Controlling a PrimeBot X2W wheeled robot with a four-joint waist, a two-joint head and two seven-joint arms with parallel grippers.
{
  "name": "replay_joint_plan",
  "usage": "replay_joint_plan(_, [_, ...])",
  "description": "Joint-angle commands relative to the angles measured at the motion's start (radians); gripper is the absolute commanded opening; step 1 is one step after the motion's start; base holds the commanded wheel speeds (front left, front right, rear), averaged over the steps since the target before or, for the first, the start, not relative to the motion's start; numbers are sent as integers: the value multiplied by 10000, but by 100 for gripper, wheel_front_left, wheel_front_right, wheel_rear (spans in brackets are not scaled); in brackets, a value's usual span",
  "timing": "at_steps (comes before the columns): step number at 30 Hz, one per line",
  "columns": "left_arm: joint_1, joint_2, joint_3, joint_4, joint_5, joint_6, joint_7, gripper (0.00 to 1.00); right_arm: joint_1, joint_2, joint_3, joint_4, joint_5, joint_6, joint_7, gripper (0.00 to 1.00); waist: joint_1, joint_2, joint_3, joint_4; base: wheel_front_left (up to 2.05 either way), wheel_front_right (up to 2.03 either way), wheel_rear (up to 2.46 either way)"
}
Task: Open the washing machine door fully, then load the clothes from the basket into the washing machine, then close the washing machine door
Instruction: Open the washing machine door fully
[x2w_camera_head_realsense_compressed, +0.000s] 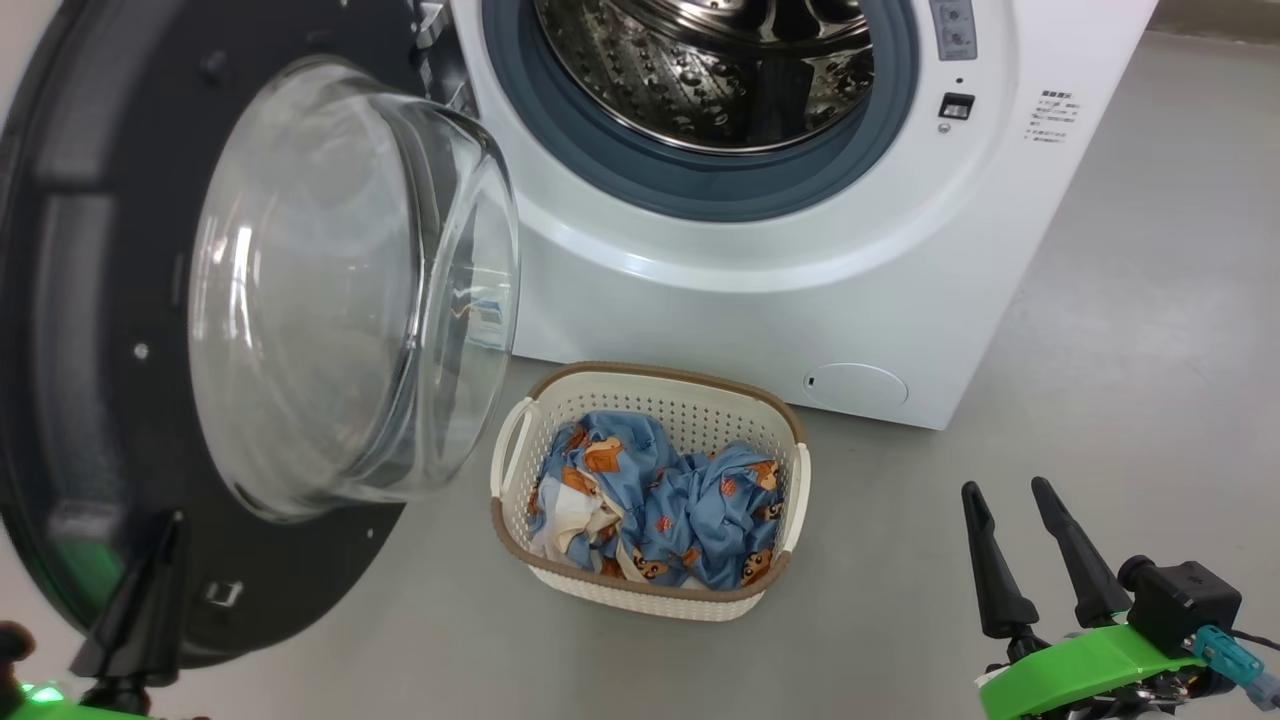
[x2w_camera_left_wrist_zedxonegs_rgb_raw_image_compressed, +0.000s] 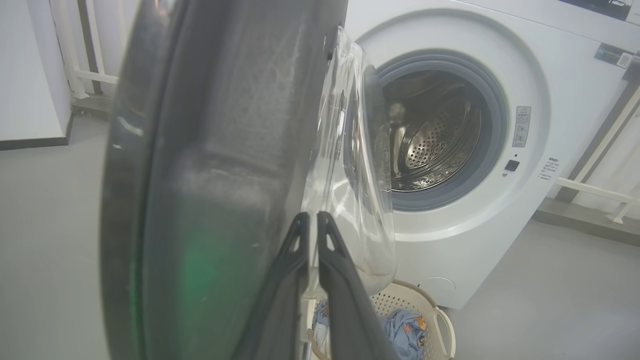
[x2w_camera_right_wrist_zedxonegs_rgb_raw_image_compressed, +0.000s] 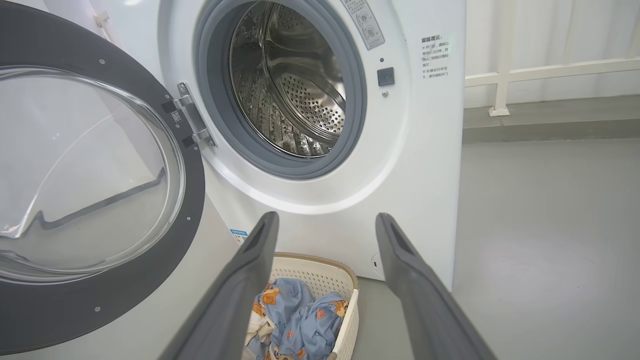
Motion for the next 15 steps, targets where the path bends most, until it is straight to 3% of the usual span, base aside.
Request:
replay_joint_plan(1, [-389, 507, 589, 16, -74, 162, 13, 0, -455, -16, 274, -195, -80, 56, -124, 100, 0, -1, 32, 34, 0, 0, 0])
replay_joint_plan(15, [-1760, 1359, 1117, 2150, -408, -313, 215, 0, -747, 189, 221, -176, -390, 56, -124, 100, 0, -1, 568, 349, 0, 0, 0])
